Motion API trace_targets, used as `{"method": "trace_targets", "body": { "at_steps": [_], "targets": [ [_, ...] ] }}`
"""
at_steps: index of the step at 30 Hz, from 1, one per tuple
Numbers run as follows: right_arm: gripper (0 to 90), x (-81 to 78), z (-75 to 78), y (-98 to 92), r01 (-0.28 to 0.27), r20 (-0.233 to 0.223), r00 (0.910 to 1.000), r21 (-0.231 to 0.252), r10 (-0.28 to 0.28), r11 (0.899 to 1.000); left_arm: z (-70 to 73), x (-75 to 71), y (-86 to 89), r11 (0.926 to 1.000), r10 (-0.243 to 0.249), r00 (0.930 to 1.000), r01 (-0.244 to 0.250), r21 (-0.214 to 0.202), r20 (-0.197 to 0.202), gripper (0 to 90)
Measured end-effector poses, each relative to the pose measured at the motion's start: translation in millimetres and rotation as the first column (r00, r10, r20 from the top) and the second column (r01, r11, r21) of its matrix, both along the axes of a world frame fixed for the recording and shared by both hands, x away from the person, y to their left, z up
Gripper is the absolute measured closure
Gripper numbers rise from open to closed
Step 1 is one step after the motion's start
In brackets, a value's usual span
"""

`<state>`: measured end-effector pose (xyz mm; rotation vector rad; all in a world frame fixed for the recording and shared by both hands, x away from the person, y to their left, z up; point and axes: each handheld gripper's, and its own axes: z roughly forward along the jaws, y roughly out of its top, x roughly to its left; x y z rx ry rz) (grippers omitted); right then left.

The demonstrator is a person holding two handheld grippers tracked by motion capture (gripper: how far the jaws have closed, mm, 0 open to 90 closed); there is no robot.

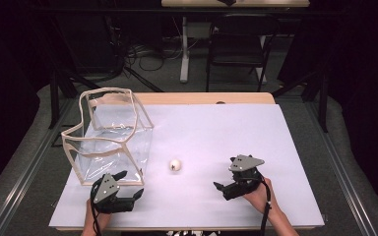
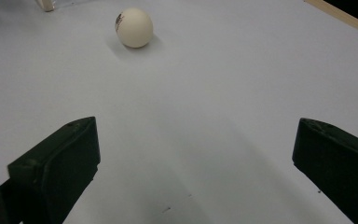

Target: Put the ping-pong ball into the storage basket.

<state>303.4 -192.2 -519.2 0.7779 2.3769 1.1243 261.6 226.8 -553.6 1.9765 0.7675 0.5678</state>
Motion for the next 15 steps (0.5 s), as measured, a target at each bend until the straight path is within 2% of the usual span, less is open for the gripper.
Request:
{"method": "trace_targets", "body": {
  "at_steps": [15],
  "targets": [
    [0.5, 8.9, -0.3, 9.7, -0.019, -0.009, 0.9998, -0.006, 0.019, 1.0, -0.2, 0.2, 0.1, 1.0, -0.002, 1.0, 0.002, 0.002, -0.001, 16.2]
  ]
}}
